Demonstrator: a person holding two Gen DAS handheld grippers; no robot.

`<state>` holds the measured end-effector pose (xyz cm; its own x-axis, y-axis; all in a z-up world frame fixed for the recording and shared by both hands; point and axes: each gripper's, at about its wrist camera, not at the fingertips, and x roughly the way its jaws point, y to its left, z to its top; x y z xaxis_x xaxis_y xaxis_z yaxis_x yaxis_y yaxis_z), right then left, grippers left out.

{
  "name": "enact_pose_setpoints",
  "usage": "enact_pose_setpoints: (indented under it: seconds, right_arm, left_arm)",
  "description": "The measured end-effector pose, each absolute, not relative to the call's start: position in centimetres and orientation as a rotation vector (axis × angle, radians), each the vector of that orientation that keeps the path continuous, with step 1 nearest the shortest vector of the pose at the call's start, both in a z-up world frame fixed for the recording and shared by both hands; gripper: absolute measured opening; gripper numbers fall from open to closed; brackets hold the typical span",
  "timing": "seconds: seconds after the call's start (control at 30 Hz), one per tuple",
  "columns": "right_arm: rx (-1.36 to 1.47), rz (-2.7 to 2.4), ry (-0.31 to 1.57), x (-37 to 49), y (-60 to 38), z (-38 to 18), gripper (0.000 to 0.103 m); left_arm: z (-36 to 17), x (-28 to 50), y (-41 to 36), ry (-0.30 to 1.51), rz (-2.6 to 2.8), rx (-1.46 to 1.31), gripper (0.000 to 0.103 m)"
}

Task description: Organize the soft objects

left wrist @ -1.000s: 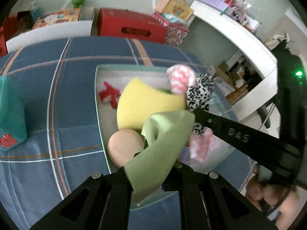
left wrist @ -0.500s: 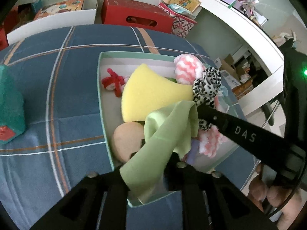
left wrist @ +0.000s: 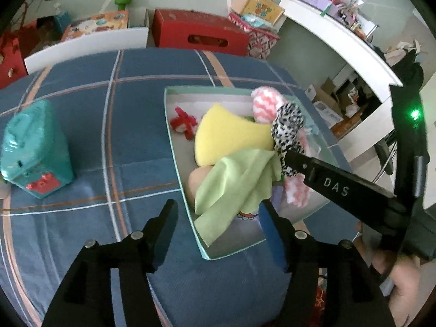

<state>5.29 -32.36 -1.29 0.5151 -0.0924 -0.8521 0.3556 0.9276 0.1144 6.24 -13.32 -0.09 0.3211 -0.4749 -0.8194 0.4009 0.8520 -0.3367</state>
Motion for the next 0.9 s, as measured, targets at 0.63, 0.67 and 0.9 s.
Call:
enact_pose_setpoints:
  seconds: [0.63, 0.67, 0.9]
  right_arm:
    - [0.166, -0.251, 1.057, 3.1, -28.4, -2.7, 0.082]
    - [0.164, -0.245, 1.056, 2.9, -28.2, -2.7, 0.085]
    - [0.130, -0.210, 1.042, 2.1, -26.5, -2.7, 0.103]
  left_arm:
    - [-1.2, 5.8, -4.7, 1.022, -0.122, 0.002, 0.094]
    - [-1.3, 5.7, -4.4, 1.022, -0.116, 0.002, 0.094]
    - [-1.5, 4.8, -2.9, 1.032, -0.083, -0.004, 0.094]
